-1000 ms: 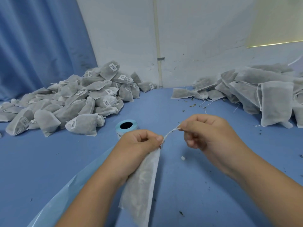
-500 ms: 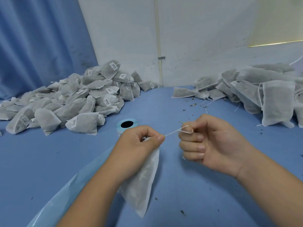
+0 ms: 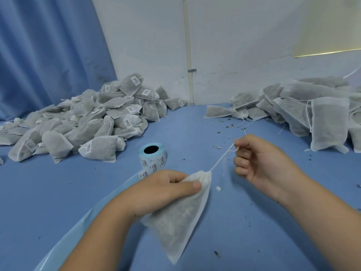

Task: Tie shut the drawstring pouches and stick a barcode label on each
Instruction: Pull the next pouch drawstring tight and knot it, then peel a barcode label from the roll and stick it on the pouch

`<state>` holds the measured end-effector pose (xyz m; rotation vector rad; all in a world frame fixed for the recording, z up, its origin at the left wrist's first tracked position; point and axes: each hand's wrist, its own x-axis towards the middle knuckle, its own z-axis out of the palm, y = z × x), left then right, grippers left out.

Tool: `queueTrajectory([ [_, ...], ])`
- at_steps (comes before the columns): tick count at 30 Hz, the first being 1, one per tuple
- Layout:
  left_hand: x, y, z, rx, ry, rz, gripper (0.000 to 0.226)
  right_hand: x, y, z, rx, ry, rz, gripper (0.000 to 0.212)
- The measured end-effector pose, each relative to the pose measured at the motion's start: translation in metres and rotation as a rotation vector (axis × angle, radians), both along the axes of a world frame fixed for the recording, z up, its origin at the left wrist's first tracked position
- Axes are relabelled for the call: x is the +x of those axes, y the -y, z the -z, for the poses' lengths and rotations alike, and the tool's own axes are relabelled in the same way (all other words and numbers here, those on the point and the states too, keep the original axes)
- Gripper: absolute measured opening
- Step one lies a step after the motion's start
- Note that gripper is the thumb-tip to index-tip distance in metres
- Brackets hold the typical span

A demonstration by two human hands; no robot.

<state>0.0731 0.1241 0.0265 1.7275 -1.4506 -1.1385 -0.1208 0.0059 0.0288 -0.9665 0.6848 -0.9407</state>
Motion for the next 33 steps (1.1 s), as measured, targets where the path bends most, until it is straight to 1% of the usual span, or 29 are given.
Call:
queueTrajectory([
  [3, 0.002, 0.000, 0.001, 0.039, -0.005, 0.042, 0.047, 0.001, -0.002, -0.001, -0.069, 0.040, 0.090, 0.021],
  [5, 0.000, 0.001, 0.002, 0.004, 0.016, -0.019, 0.048, 0.001, -0.008, -0.003, -0.222, -0.034, 0.142, 0.020],
  [7, -0.003, 0.004, 0.005, -0.066, 0.020, -0.143, 0.046, 0.005, -0.017, -0.002, -0.430, -0.172, 0.167, 0.019],
  [9, -0.008, 0.008, 0.007, -0.132, -0.005, -0.242, 0.043, 0.012, -0.028, 0.001, -0.669, -0.254, 0.162, 0.019],
  [11, -0.014, 0.011, 0.008, -0.175, -0.040, -0.277, 0.039, 0.019, -0.036, 0.008, -1.009, -0.405, 0.174, 0.018],
  [12, -0.016, 0.011, 0.007, -0.190, -0.065, -0.281, 0.037, 0.022, -0.039, 0.013, -1.184, -0.507, 0.184, 0.013],
  [13, -0.017, 0.011, 0.006, -0.200, -0.095, -0.283, 0.035, 0.024, -0.041, 0.017, -1.310, -0.587, 0.187, 0.007],
  [14, -0.017, 0.011, 0.006, -0.207, -0.127, -0.285, 0.034, 0.025, -0.043, 0.019, -1.374, -0.643, 0.190, 0.005],
  [18, -0.015, 0.011, 0.006, -0.225, -0.252, -0.336, 0.025, 0.024, -0.044, 0.022, -1.457, -0.686, 0.234, 0.010],
  [20, -0.014, 0.012, 0.006, -0.230, -0.295, -0.353, 0.028, 0.025, -0.045, 0.022, -1.479, -0.677, 0.227, 0.011],
  [23, -0.014, 0.014, 0.007, -0.214, -0.333, -0.306, 0.034, 0.027, -0.047, 0.024, -1.484, -0.660, 0.197, 0.015],
  [25, -0.013, 0.012, 0.006, -0.190, -0.375, -0.258, 0.031, 0.027, -0.048, 0.024, -1.474, -0.650, 0.152, 0.021],
  [27, -0.011, 0.010, 0.006, -0.170, -0.388, -0.256, 0.026, 0.027, -0.048, 0.025, -1.460, -0.657, 0.108, 0.026],
  [28, -0.009, 0.009, 0.006, -0.168, -0.361, -0.286, 0.024, 0.027, -0.048, 0.026, -1.444, -0.655, 0.089, 0.027],
  [30, 0.000, 0.010, 0.003, -0.202, -0.238, -0.418, 0.024, 0.028, -0.050, 0.027, -1.368, -0.616, 0.044, 0.031],
  [32, 0.016, 0.010, -0.002, -0.283, -0.152, -0.637, 0.022, 0.031, -0.052, 0.028, -1.245, -0.552, 0.009, 0.030],
  [33, 0.026, 0.009, -0.005, -0.317, -0.164, -0.737, 0.019, 0.033, -0.053, 0.028, -1.188, -0.530, 0.001, 0.027],
])
